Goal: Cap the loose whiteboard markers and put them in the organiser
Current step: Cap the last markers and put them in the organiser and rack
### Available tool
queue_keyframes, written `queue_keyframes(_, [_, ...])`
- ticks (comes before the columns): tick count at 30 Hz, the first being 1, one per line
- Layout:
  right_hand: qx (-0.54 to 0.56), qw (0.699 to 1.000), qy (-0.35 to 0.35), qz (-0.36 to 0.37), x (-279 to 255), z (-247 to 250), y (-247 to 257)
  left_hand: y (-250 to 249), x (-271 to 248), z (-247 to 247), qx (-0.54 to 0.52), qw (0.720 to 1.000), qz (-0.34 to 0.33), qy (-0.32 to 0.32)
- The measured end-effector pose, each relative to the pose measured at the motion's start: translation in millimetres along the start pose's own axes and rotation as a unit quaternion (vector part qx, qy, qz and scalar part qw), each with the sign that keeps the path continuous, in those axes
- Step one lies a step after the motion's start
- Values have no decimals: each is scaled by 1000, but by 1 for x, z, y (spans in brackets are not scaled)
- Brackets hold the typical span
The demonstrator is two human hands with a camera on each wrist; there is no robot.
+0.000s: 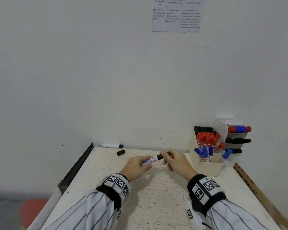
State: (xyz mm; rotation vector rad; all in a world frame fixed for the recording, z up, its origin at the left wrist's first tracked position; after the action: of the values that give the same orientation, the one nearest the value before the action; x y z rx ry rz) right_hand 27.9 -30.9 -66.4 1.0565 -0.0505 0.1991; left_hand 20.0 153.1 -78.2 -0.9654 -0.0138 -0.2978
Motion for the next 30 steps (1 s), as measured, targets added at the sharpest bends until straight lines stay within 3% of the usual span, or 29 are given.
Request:
queue_keyframes(5, [70,997,-40,-2,-3,13,4,14,12,6,-3,999,39,24])
queue_keyframes(8, [107,989,-96,27,-9,27,7,33,27,17,92,993,76,7])
queue_keyframes(12, [89,970,-190,125,-20,53,10,67,55,30,233,958,164,10])
queue_keyframes(16, [34,930,-315,187,-30,90,13,80,72,39,265,946,187,-18])
queue_keyframes(20, [-9,867,-447,219,-43,133,16,91,84,40,277,941,195,-10])
queue_keyframes(24, [-23,829,-527,186,-45,174,-6,93,88,37,286,941,183,-10])
queue_keyframes(30, [1,841,-532,98,-49,197,-57,89,84,40,314,931,187,-16])
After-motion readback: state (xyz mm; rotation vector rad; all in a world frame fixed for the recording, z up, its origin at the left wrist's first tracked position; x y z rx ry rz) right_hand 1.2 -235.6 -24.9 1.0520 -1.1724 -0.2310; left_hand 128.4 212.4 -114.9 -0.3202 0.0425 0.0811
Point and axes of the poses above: each hand's wrist, its own x-axis towards the middle knuckle, its own z-axis out of the back of the hand, y = z × x, the point moved 1 cm from there along x, towards the middle knuckle, and after that the axes turned 3 degrees about -x, right-handed, at the moved point
